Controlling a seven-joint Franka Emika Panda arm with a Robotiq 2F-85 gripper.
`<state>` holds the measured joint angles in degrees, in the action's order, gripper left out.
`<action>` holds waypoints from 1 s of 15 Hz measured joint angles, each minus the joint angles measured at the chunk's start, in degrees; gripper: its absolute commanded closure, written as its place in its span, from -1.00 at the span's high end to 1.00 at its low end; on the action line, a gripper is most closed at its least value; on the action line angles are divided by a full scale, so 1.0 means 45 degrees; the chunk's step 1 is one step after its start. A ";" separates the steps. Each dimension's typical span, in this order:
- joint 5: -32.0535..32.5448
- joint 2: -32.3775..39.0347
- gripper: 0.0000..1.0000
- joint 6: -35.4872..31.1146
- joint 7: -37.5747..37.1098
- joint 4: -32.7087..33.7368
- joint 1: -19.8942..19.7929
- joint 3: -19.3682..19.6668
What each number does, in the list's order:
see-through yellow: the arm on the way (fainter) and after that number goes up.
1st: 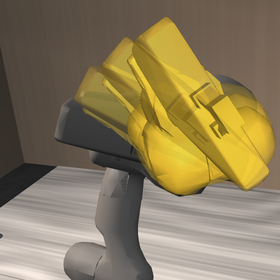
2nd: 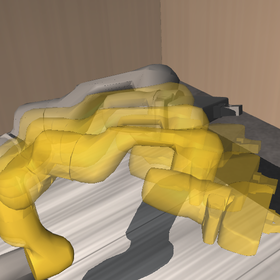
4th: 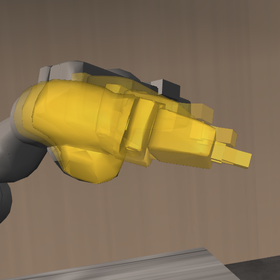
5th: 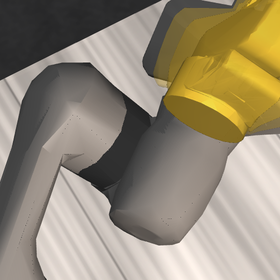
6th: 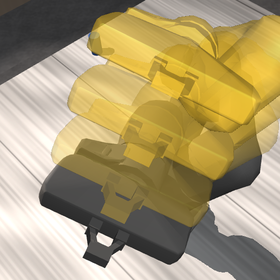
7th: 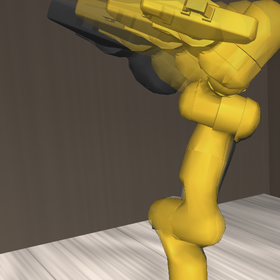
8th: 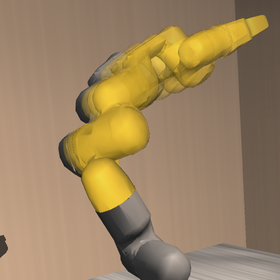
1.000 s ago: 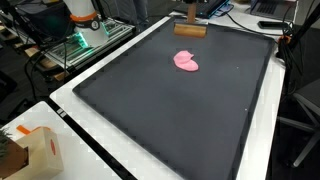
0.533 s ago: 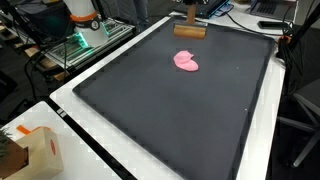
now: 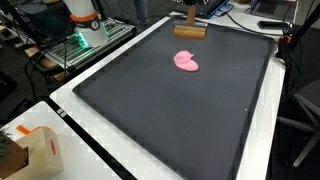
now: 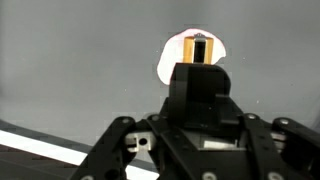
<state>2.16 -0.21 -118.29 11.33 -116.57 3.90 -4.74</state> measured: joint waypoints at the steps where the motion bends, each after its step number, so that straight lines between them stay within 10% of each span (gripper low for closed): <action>1: 0.0245 0.0004 -0.50 0.0000 -0.0086 0.0005 0.0064 -0.0090; 15: 0.5057 0.1361 -0.50 0.1504 -0.6322 0.1085 0.2571 -0.2143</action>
<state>24.92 5.92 -111.52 -17.12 -111.68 15.47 -14.39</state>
